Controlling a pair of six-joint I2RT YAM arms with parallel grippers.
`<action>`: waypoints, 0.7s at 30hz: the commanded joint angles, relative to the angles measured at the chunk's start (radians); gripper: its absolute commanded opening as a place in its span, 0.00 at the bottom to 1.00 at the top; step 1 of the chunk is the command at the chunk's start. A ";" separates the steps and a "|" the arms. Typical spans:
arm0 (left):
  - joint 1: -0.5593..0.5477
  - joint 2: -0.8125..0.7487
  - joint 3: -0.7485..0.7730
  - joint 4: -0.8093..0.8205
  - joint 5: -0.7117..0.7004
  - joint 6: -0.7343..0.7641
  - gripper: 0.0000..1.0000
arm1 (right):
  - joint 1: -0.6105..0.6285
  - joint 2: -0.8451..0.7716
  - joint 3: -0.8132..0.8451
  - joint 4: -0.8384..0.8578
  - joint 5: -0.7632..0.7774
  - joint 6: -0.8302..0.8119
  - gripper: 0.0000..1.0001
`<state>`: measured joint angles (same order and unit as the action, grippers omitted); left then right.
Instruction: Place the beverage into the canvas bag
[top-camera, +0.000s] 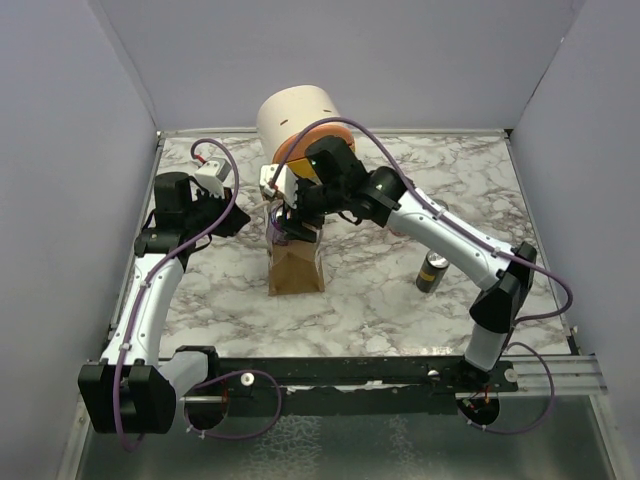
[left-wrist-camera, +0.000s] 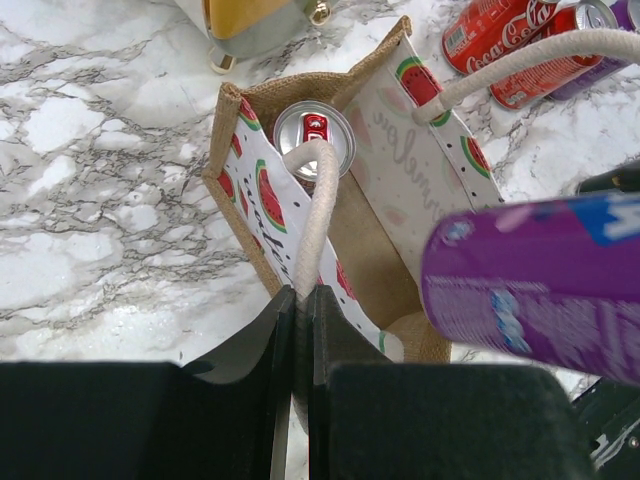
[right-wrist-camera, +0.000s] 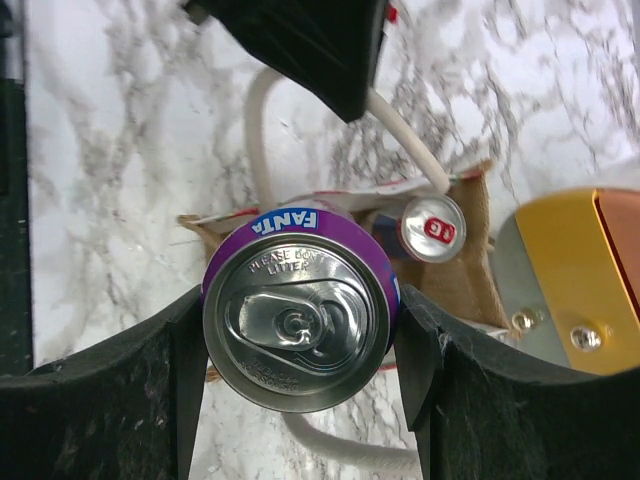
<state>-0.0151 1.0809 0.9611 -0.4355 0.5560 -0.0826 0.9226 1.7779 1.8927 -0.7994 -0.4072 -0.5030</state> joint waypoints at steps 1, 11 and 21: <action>0.003 -0.023 -0.005 0.008 -0.023 -0.002 0.00 | -0.002 0.035 0.017 0.130 0.188 0.047 0.30; 0.003 -0.047 -0.029 0.010 -0.014 -0.016 0.00 | -0.069 0.188 0.130 0.109 0.218 0.053 0.27; 0.003 -0.050 -0.024 0.010 -0.005 -0.022 0.00 | -0.091 0.238 0.142 0.033 0.173 0.029 0.27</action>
<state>-0.0151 1.0519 0.9459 -0.4351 0.5484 -0.0967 0.8246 2.0262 1.9785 -0.7998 -0.2134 -0.4610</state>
